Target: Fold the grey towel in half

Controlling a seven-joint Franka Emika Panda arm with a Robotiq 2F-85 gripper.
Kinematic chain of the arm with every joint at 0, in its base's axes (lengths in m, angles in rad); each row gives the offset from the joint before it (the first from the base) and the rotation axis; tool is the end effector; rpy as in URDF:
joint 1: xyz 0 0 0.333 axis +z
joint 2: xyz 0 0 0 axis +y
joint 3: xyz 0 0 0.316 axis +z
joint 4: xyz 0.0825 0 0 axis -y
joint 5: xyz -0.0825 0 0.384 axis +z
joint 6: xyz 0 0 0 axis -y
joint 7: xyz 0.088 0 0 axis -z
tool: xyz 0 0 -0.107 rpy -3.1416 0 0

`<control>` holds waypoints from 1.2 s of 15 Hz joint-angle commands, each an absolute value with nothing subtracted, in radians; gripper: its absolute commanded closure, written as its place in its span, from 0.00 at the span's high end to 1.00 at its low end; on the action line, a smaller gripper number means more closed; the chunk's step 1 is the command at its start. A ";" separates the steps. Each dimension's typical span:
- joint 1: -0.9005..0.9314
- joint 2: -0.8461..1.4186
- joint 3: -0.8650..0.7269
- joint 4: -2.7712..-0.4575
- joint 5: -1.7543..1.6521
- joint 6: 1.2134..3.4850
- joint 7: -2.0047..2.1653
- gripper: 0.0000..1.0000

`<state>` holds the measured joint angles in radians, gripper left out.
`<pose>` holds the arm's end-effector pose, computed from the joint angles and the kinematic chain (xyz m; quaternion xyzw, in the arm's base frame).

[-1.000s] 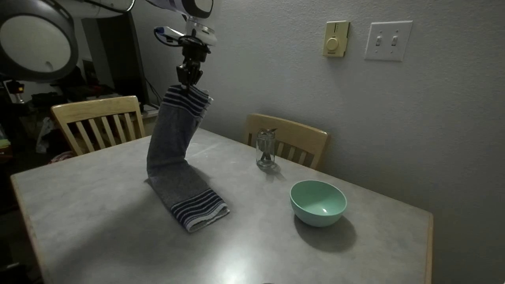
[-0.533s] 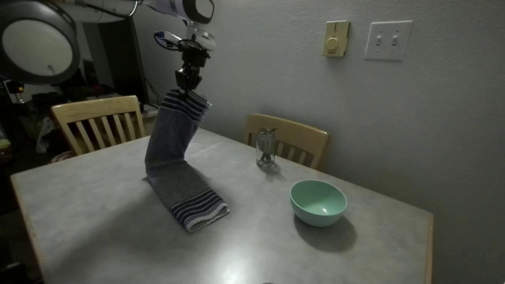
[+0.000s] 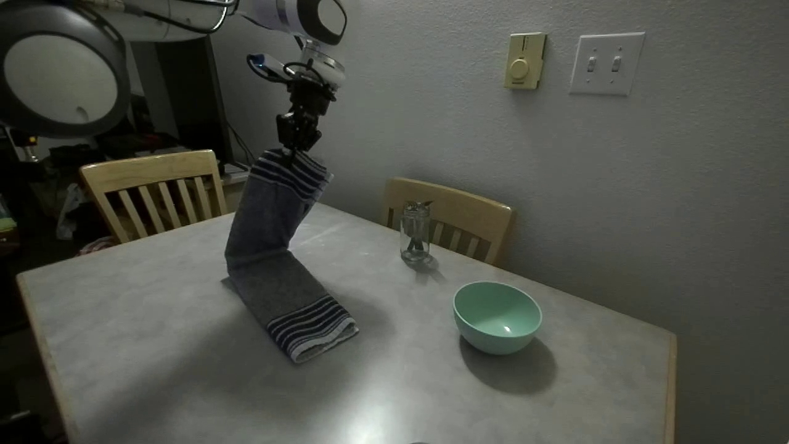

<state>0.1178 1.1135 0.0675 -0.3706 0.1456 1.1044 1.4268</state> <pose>0.7268 0.1248 0.3851 0.7991 -0.5626 -0.2026 0.0622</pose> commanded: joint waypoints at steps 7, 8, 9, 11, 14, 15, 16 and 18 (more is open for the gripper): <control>0.051 1.098 0.066 -0.398 0.167 1.098 1.424 0.10; 0.050 1.098 0.067 -0.398 0.168 1.098 1.424 0.10; 0.051 1.098 0.067 -0.398 0.168 1.098 1.424 0.10; 0.044 1.114 0.073 -0.398 0.176 1.076 1.423 0.02; 0.020 1.153 0.097 -0.394 0.199 1.039 1.420 0.02; 0.011 1.170 0.104 -0.396 0.210 1.029 1.422 0.02; 0.003 1.186 0.110 -0.399 0.222 1.021 1.428 0.02; -0.011 1.222 0.125 -0.400 0.255 1.001 1.447 0.02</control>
<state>0.0244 1.1877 0.0897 -0.3875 0.1989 1.0413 1.4266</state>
